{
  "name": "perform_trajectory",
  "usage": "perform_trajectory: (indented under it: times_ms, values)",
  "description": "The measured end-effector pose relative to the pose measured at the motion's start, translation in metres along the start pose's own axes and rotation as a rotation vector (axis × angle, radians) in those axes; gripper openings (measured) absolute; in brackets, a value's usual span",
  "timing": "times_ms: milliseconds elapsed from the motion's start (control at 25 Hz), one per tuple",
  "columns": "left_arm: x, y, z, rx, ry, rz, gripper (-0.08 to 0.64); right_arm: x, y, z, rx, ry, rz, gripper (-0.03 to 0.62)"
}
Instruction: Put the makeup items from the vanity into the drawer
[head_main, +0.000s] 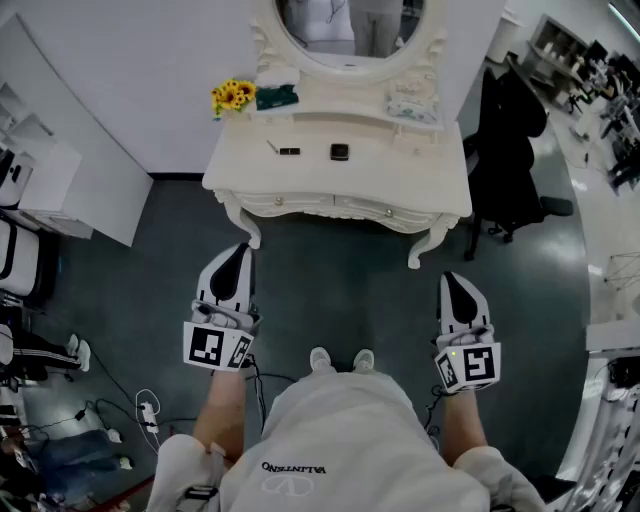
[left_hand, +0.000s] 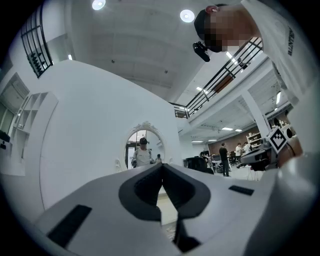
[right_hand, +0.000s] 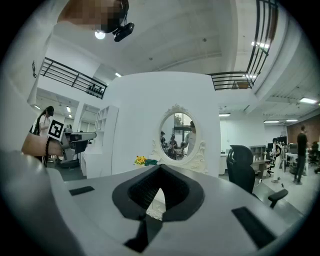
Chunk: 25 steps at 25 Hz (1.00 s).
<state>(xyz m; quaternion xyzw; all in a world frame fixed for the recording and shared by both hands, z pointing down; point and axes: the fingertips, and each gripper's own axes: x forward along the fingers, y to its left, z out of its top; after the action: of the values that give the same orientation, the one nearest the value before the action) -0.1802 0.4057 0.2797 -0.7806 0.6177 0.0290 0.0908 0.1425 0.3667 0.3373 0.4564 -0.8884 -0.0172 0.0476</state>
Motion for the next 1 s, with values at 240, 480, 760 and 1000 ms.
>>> perform_trajectory:
  times_ms: [240, 480, 760, 1000]
  values:
    - [0.001, 0.004, -0.005, -0.021, -0.001, -0.018, 0.002, 0.01, 0.008, -0.001, 0.02, 0.007, 0.005, 0.011]
    - [-0.001, 0.006, -0.016, -0.053, 0.005, -0.054, 0.002, 0.016, 0.013, -0.005, 0.055, 0.005, -0.014, 0.011]
    - [-0.003, 0.013, -0.033, -0.085, 0.022, -0.1, 0.002, 0.022, 0.02, -0.014, 0.048, 0.029, -0.051, 0.011]
    - [0.003, 0.017, -0.049, -0.115, 0.046, -0.112, 0.002, 0.028, 0.019, -0.022, 0.042, 0.043, -0.052, 0.011]
